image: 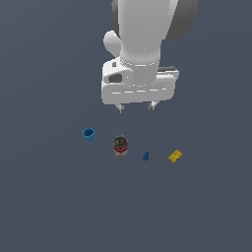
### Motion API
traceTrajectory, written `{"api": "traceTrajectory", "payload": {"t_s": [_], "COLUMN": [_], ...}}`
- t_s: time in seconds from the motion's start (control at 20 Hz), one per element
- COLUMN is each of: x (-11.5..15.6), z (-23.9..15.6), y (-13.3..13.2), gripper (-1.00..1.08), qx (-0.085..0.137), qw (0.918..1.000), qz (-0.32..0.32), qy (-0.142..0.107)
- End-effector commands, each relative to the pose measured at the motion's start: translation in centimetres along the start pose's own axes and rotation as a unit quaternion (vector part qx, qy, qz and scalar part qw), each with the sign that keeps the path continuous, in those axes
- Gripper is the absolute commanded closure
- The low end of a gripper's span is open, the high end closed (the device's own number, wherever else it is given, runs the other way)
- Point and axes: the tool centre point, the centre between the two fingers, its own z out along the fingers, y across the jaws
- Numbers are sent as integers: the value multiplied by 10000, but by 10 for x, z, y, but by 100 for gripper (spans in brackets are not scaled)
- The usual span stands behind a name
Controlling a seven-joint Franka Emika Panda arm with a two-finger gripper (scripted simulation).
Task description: Pick up a designated object from a clutter of objects.
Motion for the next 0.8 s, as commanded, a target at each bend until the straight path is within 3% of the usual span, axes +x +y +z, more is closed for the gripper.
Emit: {"api": "traceTrajectory", "payload": {"t_s": [0.0,0.4,0.75], "x": [0,8,20], "z": [1,20,60], "y": [0,-3,-11], "gripper": [-92,-92,-92], "qx": [-2,-50,-124], "qw": [10000,9993,9936], "qz": [-12,-382,-1122], "qy": [1,-3,-12]}}
